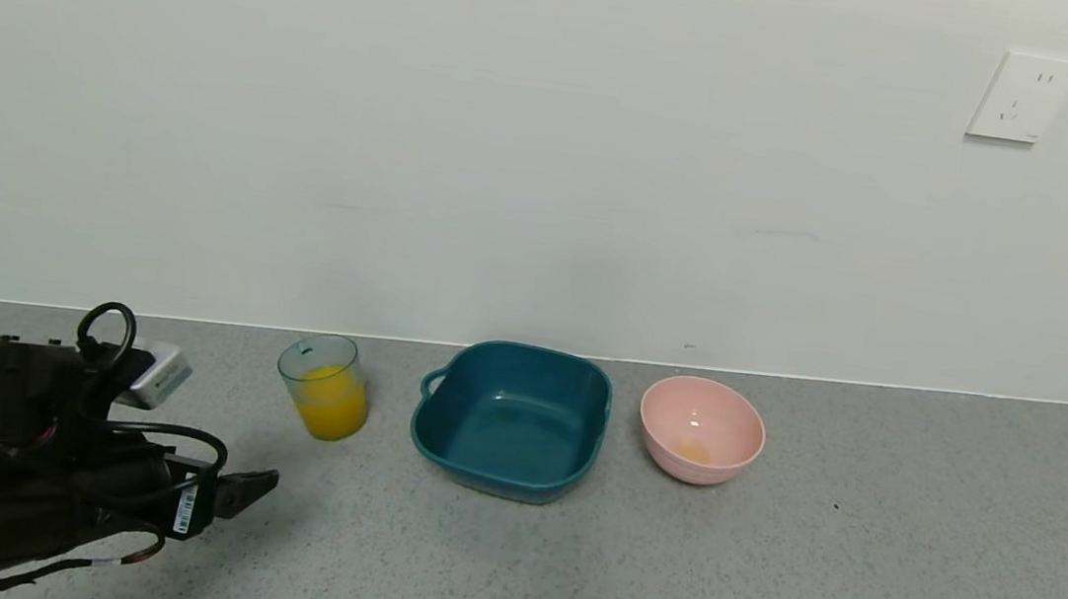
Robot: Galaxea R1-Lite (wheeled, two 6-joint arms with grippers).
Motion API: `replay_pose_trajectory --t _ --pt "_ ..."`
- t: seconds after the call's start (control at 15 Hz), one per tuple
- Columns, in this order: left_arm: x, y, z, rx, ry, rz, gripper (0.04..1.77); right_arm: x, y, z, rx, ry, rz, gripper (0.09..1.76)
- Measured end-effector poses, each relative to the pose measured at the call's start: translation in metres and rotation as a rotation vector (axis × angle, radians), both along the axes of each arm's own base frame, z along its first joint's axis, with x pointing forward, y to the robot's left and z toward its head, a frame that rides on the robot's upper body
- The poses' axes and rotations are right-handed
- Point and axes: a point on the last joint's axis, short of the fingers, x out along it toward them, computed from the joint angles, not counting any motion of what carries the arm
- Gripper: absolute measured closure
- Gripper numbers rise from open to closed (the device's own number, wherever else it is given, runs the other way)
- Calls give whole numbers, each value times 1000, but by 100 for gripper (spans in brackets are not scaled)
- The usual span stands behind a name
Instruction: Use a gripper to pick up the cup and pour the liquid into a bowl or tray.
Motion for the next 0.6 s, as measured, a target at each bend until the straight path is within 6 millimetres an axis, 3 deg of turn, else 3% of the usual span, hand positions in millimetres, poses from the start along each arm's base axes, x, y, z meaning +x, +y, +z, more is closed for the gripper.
replay_pose_trajectory --t 0.6 --pt "58 -2 -41 0 -109 -7 9 0 0 0 0 0 0 14"
